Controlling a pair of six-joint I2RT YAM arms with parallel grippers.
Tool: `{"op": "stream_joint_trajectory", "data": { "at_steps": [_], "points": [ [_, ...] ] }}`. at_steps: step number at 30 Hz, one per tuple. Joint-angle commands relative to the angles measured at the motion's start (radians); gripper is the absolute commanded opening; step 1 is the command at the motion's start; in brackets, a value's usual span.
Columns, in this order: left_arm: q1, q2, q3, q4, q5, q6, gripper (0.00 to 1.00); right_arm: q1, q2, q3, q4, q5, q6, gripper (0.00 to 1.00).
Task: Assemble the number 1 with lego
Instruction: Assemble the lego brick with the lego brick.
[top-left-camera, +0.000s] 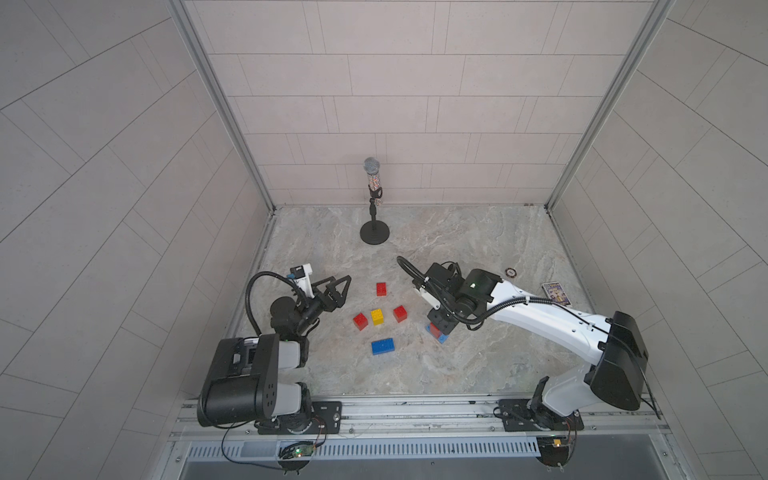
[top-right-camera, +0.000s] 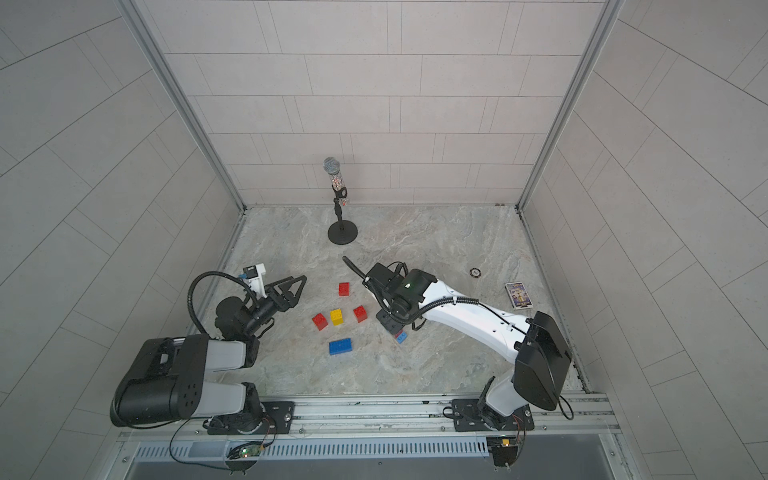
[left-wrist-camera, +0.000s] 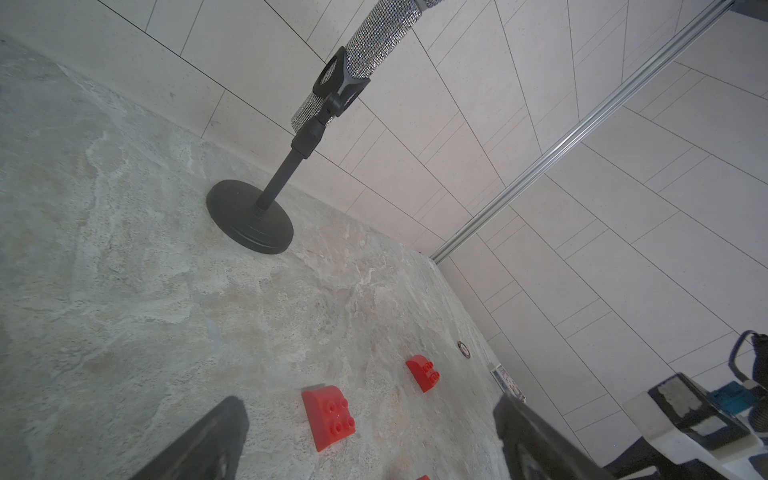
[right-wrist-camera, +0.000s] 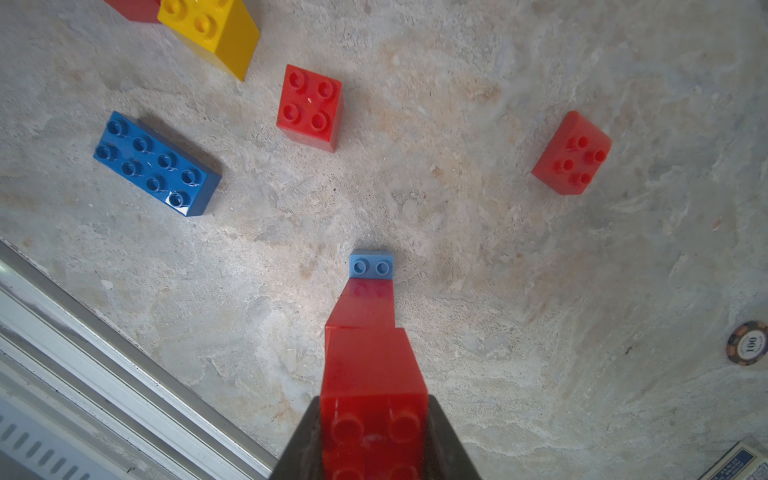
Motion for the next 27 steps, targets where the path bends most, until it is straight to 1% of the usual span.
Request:
{"op": "stream_joint_trajectory", "data": {
  "at_steps": [1, 10, 17, 22, 27],
  "points": [
    [0.008, -0.007, 0.002, 0.048, 0.01, -0.007, 1.0, 0.002, 0.031, -0.052, -0.028, -0.025, -0.033, 0.14],
    [0.008, -0.002, 0.003, 0.047, 0.01, -0.008, 1.0, -0.005, 0.03, -0.008, -0.054, 0.035, -0.052, 0.11],
    [0.008, -0.003, 0.005, 0.048, 0.011, -0.008, 1.0, -0.029, 0.032, 0.064, -0.095, 0.072, -0.088, 0.09],
    [0.007, -0.003, 0.005, 0.047, 0.011, -0.008, 1.0, -0.035, 0.031, 0.086, -0.111, 0.071, -0.098, 0.09],
    [0.008, -0.004, 0.005, 0.048, 0.011, -0.008, 1.0, -0.035, 0.026, 0.06, -0.098, 0.039, -0.089, 0.09]
  ]
}}
